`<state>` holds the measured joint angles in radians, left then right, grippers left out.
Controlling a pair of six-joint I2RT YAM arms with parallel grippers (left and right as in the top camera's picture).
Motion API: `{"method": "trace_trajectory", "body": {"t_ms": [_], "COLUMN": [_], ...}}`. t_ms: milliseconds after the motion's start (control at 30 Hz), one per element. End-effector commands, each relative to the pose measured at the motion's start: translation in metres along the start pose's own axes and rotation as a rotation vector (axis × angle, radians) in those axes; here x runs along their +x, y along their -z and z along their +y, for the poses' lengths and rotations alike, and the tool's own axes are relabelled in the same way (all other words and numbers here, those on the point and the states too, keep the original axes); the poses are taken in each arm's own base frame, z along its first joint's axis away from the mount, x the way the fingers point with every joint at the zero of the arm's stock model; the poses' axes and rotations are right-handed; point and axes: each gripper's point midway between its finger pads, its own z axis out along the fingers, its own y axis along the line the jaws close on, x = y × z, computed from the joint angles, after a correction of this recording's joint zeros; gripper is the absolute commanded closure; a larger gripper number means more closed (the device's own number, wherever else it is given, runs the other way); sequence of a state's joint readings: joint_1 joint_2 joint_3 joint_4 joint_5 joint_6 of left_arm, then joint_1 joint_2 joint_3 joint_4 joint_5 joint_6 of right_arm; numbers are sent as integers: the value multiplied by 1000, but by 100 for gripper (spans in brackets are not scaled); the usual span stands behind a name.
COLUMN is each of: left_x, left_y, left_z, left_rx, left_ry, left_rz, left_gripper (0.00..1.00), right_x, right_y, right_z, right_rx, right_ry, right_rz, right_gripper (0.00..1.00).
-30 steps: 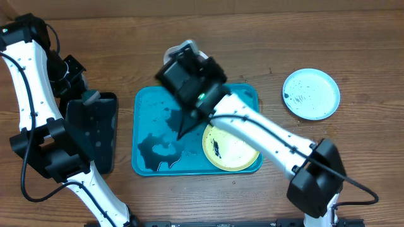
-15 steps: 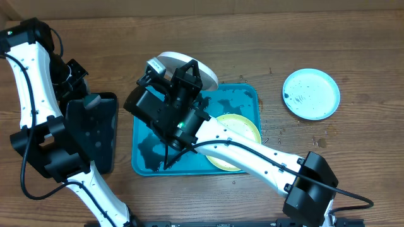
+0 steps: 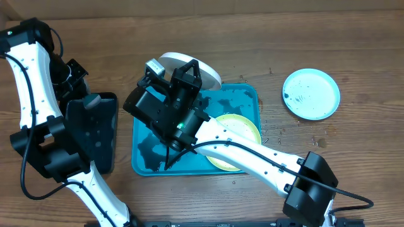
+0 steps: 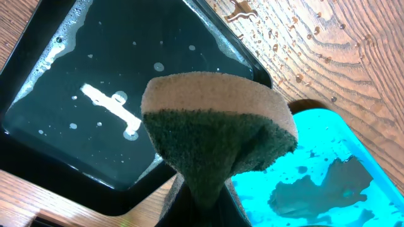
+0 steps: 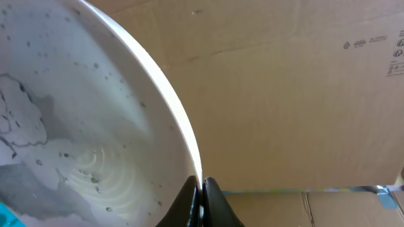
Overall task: Clean dirty plates on tray and stack at the side
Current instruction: 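Lift the pink plate with the right gripper and carry it right, then lower the pink plate onto the blue plate and release it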
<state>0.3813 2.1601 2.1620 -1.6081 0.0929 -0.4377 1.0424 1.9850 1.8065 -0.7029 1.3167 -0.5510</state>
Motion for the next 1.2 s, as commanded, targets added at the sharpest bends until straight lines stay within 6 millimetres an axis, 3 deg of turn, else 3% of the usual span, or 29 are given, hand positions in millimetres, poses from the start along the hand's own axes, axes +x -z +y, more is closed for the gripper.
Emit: {"method": "trace_trajectory", "body": {"t_ms": [0, 267, 467, 567, 733, 900, 1000, 1167], "left_x": [1, 0, 0, 0, -1, -1, -1, -2], "left_y": [10, 10, 10, 10, 10, 10, 10, 10], "left_z": [1, 0, 0, 0, 0, -1, -1, -1], "left_rx": [-1, 2, 2, 2, 3, 3, 3, 5], "left_ry": [-20, -21, -21, -21, -21, -22, -23, -23], "left_rz": [-31, -37, -37, -37, -40, -40, -40, -44], "left_gripper": [96, 96, 96, 96, 96, 96, 96, 96], "right_x": [-3, -6, 1, 14, 62, 117, 178, 277], "right_y": [7, -4, -29, -44, -97, -143, -170, -186], "right_z": [-25, -10, 40, 64, 57, 28, 10, -5], "right_rx": [28, -80, -433, -658, -907, -1109, -1119, -1022], "right_ry": [-69, -224, -402, -482, -842, -1157, -1293, -1429], "right_rz": [-9, -33, -8, 56, 271, 405, 528, 770], "right_gripper": [96, 96, 96, 96, 96, 96, 96, 96]}}
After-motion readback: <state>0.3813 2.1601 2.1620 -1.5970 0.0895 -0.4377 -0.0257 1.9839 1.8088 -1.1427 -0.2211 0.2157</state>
